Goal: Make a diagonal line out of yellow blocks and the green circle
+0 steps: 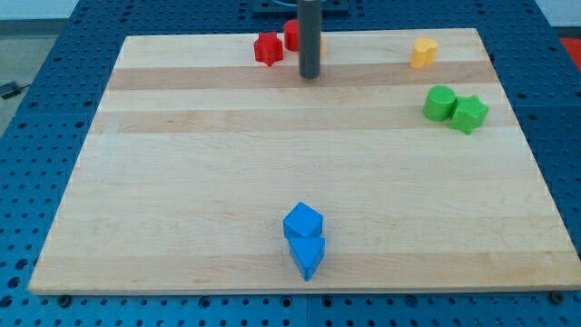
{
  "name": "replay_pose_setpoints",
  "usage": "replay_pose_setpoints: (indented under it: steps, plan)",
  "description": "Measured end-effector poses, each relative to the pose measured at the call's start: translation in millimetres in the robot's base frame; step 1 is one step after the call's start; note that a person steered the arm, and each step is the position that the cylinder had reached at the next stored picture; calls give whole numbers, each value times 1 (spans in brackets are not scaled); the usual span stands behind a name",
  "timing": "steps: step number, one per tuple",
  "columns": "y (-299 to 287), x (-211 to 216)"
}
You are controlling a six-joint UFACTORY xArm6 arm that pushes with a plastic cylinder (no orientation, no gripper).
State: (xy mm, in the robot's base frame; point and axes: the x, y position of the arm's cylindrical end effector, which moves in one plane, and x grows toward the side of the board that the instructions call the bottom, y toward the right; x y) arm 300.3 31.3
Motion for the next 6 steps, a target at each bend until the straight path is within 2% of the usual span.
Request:
replay_pose_setpoints:
  steps: [1,2,3,4,6]
  plan:
    - [74,32]
    - [156,30]
    - [221,1]
    - [241,-34]
    - [197,-49]
